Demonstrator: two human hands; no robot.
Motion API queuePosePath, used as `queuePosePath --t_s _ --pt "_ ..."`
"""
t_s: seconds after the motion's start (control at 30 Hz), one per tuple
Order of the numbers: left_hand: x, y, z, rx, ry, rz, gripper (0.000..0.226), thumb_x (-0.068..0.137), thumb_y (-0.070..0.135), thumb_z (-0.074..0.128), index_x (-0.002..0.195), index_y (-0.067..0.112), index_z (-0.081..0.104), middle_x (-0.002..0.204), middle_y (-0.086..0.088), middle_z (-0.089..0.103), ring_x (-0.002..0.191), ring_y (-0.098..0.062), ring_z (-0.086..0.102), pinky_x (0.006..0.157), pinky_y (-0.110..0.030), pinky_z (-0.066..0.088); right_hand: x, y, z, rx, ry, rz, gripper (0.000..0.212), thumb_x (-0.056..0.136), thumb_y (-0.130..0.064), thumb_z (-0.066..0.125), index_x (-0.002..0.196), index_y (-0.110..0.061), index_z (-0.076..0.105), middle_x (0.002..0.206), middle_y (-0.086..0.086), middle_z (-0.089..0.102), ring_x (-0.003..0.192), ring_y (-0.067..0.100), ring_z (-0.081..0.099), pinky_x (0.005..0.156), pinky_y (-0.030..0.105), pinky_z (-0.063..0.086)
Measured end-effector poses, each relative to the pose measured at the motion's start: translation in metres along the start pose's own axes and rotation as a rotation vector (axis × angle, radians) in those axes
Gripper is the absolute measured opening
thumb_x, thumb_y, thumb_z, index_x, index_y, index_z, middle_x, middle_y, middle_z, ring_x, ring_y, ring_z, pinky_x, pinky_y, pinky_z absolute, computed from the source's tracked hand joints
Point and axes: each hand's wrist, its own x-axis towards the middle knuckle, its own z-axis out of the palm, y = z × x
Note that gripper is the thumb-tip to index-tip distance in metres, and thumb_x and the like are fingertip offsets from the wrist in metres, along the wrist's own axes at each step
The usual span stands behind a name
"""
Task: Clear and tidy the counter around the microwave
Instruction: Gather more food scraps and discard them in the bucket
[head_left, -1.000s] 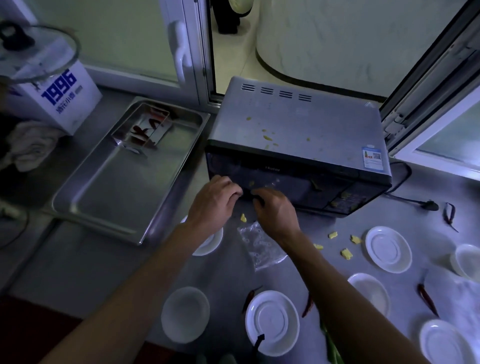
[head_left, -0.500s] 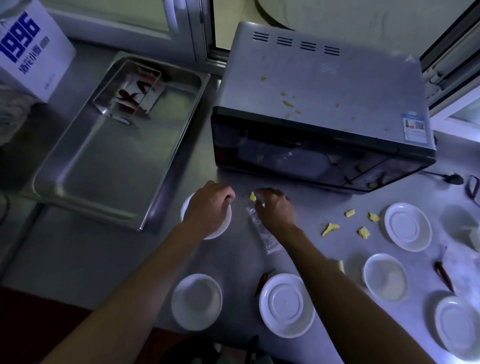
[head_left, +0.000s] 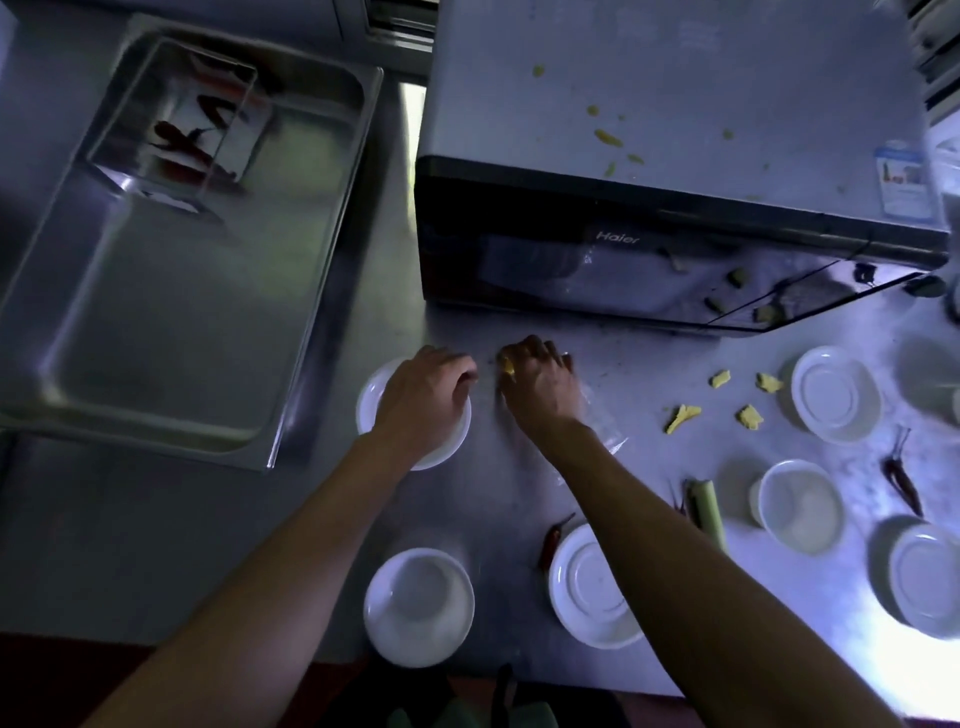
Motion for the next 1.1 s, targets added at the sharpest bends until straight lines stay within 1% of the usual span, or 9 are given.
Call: queuePosePath --t_s 0.17,0.33,0.47,0.6,0.73,0.9,1.0,1.1 --pt "-0.002 -0.006 0.002 -0.002 -0.021 0.0 0.012 0.091 0.012 0.057 0.091 0.016 0.067 0.088 0.003 0.064 0.09 -0.022 0.055 0.077 -0.041 0.047 -0.001 -0.003 0.0 -0.024 0.049 -0.017 0.024 0.099 -0.021 0.051 0.115 -0.015 0.069 0.116 0.011 0.065 0.11 0.031 0.056 0.097 0.046 0.04" --pt "-0.002 -0.011 -0.004 -0.004 -0.025 -0.001 0.012 0.091 0.011 0.057 0.092 0.017 0.068 0.091 0.003 0.065 0.092 -0.022 0.056 0.078 -0.04 0.047 -0.006 -0.002 -0.005 0.01 0.115 -0.001 0.015 0.092 -0.014 0.059 0.098 -0.013 0.073 0.1 0.008 0.071 0.096 0.031 0.062 0.087 0.042 0.045" --pt "0.001 -0.009 -0.005 -0.052 -0.046 0.001 0.011 0.092 0.011 0.056 0.092 0.014 0.066 0.092 0.002 0.064 0.092 -0.021 0.056 0.077 -0.041 0.049 -0.022 0.003 -0.011 0.105 0.218 0.029 0.014 0.086 -0.007 0.066 0.095 -0.014 0.075 0.099 0.007 0.073 0.09 0.031 0.065 0.082 0.042 0.05" --pt "0.004 0.009 -0.006 -0.096 -0.094 0.035 0.01 0.091 0.008 0.058 0.092 0.011 0.068 0.095 -0.001 0.066 0.091 -0.024 0.06 0.077 -0.04 0.05 -0.046 0.016 -0.026 0.167 0.297 0.034 0.015 0.088 -0.005 0.068 0.097 -0.013 0.075 0.102 0.008 0.074 0.09 0.03 0.068 0.081 0.043 0.054" --pt "0.004 0.04 -0.002 -0.069 -0.093 0.098 0.01 0.09 0.008 0.06 0.095 0.011 0.069 0.097 -0.003 0.067 0.091 -0.024 0.061 0.077 -0.039 0.051 -0.075 0.04 -0.045 0.225 0.375 0.08 0.015 0.086 -0.004 0.067 0.096 -0.011 0.075 0.096 0.011 0.074 0.083 0.033 0.066 0.07 0.044 0.057" --pt "0.001 0.096 0.022 -0.032 -0.151 0.249 0.012 0.088 0.005 0.061 0.094 0.011 0.069 0.097 -0.004 0.068 0.091 -0.025 0.062 0.076 -0.036 0.051 -0.133 0.083 -0.062 0.253 0.446 0.199 0.014 0.084 -0.007 0.067 0.095 -0.012 0.075 0.094 0.008 0.073 0.084 0.035 0.066 0.067 0.045 0.056" --pt "-0.006 0.141 0.05 -0.011 -0.198 0.364 0.011 0.089 0.009 0.059 0.091 0.014 0.069 0.093 -0.001 0.067 0.09 -0.023 0.062 0.074 -0.037 0.05 -0.181 0.12 -0.067 0.269 0.494 0.294 0.013 0.082 -0.008 0.069 0.092 -0.014 0.074 0.09 0.007 0.072 0.082 0.034 0.065 0.065 0.044 0.055" --pt "-0.023 0.195 0.084 -0.023 -0.25 0.483 0.011 0.089 0.011 0.059 0.093 0.012 0.069 0.088 -0.004 0.064 0.084 -0.027 0.062 0.071 -0.037 0.05 -0.236 0.156 -0.072 0.297 0.56 0.355 0.005 0.085 -0.012 0.07 0.089 -0.014 0.073 0.088 0.005 0.07 0.082 0.032 0.063 0.065 0.041 0.053"
